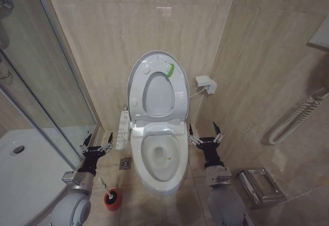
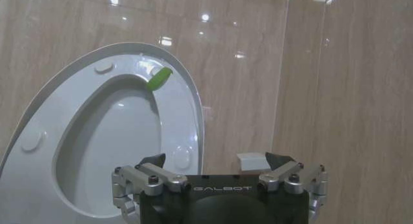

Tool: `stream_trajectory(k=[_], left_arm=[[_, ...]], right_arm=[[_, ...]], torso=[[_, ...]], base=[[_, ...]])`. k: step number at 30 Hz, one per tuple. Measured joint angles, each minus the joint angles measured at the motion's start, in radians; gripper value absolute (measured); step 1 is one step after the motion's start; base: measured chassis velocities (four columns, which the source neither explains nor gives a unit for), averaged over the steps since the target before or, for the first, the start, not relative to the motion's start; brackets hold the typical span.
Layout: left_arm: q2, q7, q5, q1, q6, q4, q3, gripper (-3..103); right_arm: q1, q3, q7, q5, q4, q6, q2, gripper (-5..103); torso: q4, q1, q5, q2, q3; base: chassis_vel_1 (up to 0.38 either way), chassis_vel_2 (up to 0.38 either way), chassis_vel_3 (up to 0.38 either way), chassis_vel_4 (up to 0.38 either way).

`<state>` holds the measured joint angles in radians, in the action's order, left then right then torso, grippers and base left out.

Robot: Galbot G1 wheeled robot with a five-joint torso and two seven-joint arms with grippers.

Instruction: Open the toilet lid, clean the toilet bowl with a toilet brush, close the toilet lid, and flush.

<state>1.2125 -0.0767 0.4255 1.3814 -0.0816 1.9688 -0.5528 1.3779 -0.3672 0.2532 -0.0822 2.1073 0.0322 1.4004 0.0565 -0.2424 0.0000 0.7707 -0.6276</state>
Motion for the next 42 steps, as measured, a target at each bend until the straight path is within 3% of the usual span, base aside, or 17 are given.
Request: stream_trajectory(k=[42], left_arm=[[0.0,0.0,0.0,0.0,0.0,0.0,0.0,100]], right_arm=[[0.0,0.0,0.0,0.0,0.0,0.0,0.0,100]], torso=[[0.0,0.0,0.0,0.0,0.0]], base=[[0.0,0.0,0.0,0.0]])
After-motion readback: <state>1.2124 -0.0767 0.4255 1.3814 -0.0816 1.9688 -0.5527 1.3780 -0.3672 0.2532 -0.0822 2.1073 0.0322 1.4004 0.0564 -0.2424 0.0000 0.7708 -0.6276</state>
